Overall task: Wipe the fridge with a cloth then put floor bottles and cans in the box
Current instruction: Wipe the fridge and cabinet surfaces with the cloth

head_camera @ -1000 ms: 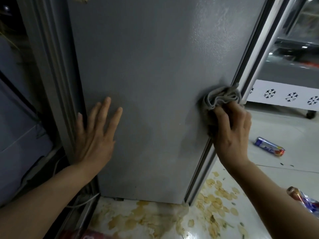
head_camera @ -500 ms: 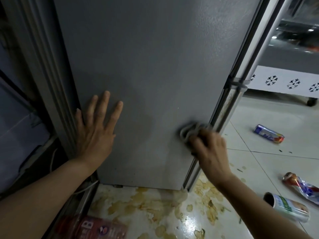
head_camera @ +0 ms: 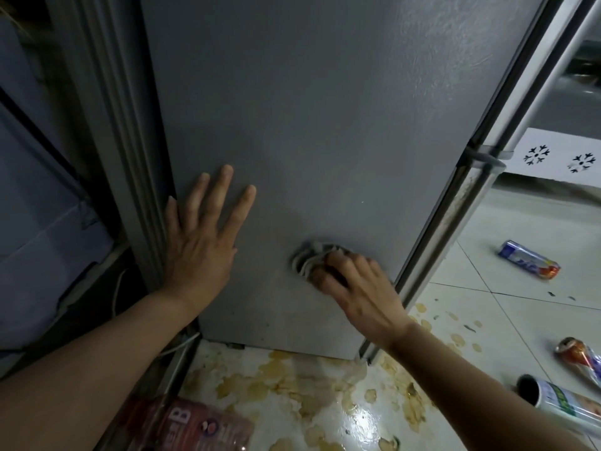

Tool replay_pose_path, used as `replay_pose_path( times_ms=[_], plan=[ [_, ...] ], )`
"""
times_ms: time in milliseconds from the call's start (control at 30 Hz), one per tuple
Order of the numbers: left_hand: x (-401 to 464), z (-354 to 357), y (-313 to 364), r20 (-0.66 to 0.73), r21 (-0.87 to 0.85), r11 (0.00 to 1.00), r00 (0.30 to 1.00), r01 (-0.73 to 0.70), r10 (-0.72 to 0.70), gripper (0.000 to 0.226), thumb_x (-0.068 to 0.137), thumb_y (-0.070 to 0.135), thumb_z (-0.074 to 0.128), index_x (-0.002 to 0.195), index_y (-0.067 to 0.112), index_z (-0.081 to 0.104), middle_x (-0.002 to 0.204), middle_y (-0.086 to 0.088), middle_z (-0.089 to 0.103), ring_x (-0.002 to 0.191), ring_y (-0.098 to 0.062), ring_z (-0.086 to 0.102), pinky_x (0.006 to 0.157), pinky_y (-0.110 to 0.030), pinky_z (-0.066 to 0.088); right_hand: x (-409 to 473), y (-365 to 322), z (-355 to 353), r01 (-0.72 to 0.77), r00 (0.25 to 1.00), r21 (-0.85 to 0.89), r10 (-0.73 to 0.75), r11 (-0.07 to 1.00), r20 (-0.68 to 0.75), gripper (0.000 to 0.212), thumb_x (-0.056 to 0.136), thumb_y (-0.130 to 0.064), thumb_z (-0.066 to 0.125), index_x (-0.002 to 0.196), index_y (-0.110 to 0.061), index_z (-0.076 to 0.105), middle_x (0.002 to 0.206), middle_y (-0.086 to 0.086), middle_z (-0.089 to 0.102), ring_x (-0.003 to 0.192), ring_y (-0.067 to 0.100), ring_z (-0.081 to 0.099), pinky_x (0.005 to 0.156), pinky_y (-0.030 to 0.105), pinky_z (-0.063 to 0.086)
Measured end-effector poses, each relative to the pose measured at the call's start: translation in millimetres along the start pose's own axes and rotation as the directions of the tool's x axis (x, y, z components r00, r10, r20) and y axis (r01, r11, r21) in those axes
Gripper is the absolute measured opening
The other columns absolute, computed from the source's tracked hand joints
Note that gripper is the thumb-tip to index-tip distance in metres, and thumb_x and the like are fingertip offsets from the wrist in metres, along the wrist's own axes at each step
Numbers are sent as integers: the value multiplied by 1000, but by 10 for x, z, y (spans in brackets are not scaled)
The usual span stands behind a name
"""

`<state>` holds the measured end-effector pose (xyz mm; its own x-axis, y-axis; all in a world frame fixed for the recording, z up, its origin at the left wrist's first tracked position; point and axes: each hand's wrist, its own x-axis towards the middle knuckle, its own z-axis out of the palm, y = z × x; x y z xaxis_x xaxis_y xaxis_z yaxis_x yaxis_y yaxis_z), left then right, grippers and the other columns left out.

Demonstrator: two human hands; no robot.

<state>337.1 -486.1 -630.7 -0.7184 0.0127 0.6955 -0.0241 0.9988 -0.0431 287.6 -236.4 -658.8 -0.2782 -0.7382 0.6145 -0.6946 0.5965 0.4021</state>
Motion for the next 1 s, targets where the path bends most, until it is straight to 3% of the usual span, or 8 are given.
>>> replay_pose_path(
  times_ms=[200, 300, 400, 500, 633, 700, 867, 1000],
  plan=[
    [-93, 53, -225, -16, 47, 998, 999, -37, 38, 111, 59, 12, 83, 148, 21, 17, 157, -7, 7, 142, -30, 12, 104, -66, 15, 417, -102, 32, -321, 901, 92, 334, 943, -277, 53, 85, -5, 48, 135, -16, 37, 127, 12, 31, 101, 34, 41, 81, 41, 36],
    [-220, 135, -368, 5, 90, 995, 999, -45, 45, 112, 62, 6, 79, 149, 21, 11, 157, -8, 3, 144, -28, 8, 105, -65, 16, 227, -344, 275, -79, 990, -34, 74, 996, -116, 55, 85, -10, 41, 139, -17, 38, 130, 11, 33, 107, 34, 39, 81, 42, 33],
    [-260, 183, -407, 18, 80, 995, 998, -59, 58, 115, 61, 3, 78, 150, 22, 7, 158, -6, 0, 145, -26, 4, 105, -63, 18, 162, -487, 364, 176, 982, -129, -164, 976, 98, 50, 90, -12, 37, 138, -19, 47, 130, 7, 36, 107, 28, 40, 83, 38, 33],
    [-275, 189, -438, 9, 67, 996, 998, -64, 64, 113, 62, 5, 79, 150, 21, 10, 158, -6, 3, 145, -24, 6, 106, -61, 18, 375, -464, 259, 139, 990, -97, -138, 985, 22, 44, 97, -10, 30, 137, -18, 48, 128, 8, 38, 108, 27, 41, 83, 37, 36],
    [-389, 205, -560, 15, 43, 998, 999, -38, 38, 105, 67, 5, 75, 149, 16, 12, 158, -6, 5, 145, -24, 10, 108, -57, 15, 804, -360, 117, -70, 976, -40, 61, 997, -208, 42, 99, -11, 22, 137, -13, 39, 129, 13, 35, 106, 34, 38, 82, 41, 31],
    [-431, 233, -603, 16, 21, 998, 999, -51, 51, 100, 70, 3, 72, 149, 14, 12, 158, -7, 5, 145, -24, 11, 109, -53, 15, 819, -457, 195, -106, 972, -37, 96, 994, -215, 44, 97, -11, 23, 137, -12, 43, 131, 12, 35, 108, 35, 37, 84, 43, 32],
    [-414, 216, -660, 53, -54, 996, 996, -73, 76, 96, 74, 1, 63, 150, 17, 7, 159, -3, 1, 145, -19, 9, 113, -43, 6, 637, -784, 421, 256, 965, -139, -245, 957, 87, 44, 88, -17, 40, 126, -14, 60, 124, 4, 60, 106, 31, 41, 86, 40, 34],
    [-429, 114, -735, 74, -98, 994, 996, -49, 57, 92, 71, 2, 62, 149, 16, 14, 158, 0, 8, 144, -16, 13, 112, -44, -2, 895, -703, 270, 214, 976, -100, -216, 972, -6, 41, 95, -12, 32, 128, -11, 58, 129, 10, 53, 108, 33, 42, 90, 41, 33]
  ],
)
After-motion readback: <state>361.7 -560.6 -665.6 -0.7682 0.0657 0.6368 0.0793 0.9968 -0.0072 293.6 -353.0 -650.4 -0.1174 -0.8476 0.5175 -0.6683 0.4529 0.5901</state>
